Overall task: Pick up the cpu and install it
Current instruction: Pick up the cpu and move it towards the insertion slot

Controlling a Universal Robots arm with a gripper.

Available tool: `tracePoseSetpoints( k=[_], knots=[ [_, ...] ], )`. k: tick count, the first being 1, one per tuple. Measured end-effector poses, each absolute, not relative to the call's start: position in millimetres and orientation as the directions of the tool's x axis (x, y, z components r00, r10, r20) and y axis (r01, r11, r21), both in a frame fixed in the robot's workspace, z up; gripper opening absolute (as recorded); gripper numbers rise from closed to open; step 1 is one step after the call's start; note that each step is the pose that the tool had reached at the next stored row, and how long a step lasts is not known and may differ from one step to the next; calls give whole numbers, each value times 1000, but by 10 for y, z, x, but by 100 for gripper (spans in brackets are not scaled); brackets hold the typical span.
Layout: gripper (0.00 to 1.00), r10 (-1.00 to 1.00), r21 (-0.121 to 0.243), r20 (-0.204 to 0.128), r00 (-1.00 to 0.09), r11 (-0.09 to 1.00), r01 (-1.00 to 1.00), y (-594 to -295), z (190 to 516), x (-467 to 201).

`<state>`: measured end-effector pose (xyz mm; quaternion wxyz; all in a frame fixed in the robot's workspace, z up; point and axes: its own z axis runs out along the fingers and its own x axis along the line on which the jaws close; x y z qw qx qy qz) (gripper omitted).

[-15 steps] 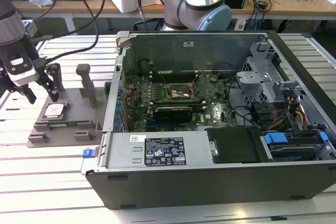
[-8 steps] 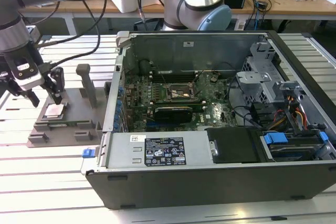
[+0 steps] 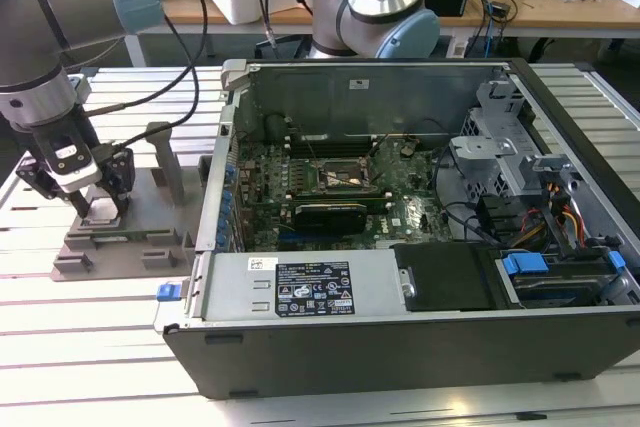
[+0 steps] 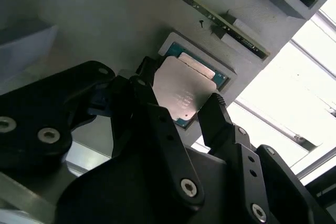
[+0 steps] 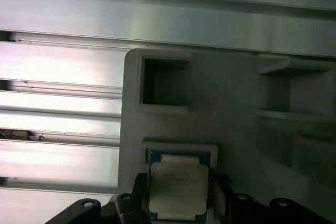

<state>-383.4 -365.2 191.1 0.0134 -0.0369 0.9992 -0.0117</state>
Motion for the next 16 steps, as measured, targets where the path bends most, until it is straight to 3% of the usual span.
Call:
tracePoseSetpoints(
  k=[13, 16],
  knots=[
    [60, -74, -24, -26, -997, 997, -73, -3651, 1878, -3854],
    [55, -74, -24, -26, -997, 997, -73, -3651, 1879, -3854]
  ],
)
